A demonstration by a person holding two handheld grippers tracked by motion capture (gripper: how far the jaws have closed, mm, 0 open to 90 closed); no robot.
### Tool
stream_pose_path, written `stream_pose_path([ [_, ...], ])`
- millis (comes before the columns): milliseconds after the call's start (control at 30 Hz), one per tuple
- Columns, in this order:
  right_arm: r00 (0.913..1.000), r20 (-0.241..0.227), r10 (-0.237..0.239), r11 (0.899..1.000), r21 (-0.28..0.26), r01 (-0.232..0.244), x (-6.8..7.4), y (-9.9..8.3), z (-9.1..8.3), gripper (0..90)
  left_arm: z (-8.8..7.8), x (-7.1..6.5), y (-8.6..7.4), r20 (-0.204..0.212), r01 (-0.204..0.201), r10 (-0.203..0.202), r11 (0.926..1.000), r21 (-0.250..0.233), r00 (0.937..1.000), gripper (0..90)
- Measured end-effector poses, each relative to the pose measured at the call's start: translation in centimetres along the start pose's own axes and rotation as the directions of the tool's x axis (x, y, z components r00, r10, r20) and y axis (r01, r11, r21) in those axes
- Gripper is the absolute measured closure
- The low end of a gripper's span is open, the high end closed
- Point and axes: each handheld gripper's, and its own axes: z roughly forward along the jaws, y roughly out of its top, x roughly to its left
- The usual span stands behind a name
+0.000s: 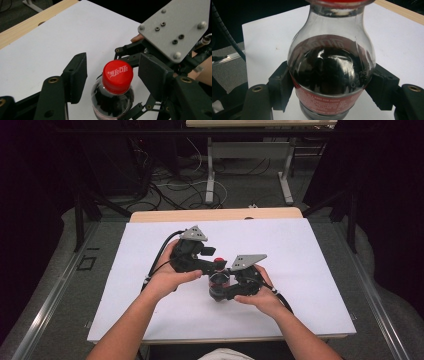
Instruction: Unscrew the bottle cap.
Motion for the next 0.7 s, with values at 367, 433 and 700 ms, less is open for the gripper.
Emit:
stream_pose_path([
  [367, 1.0, -0.008, -0.005, 1.0, 0.005, 0.005, 0.24, 0.0, 0.02, 29.8, 0.51, 0.59, -0.13, 0.075, -0.017, 0.016, 0.9997, 0.018, 0.9971, 51.6],
  [433, 0.9999, -0.008, -0.014, 1.0, 0.004, 0.014, 0.22, 0.01, 0.03, 29.8, 0.62, 0.6, -0.03, 0.088, -0.023, 0.021, 0.9994, 0.027, 0.9959, 54.2],
  [700, 0.9996, -0.019, -0.019, 1.0, 0.017, 0.019, 0.25, 0.01, 0.08, 29.8, 1.02, 0.52, 0.13, 0.096, -0.043, 0.038, 0.9981, 0.043, 0.9946, 61.2],
])
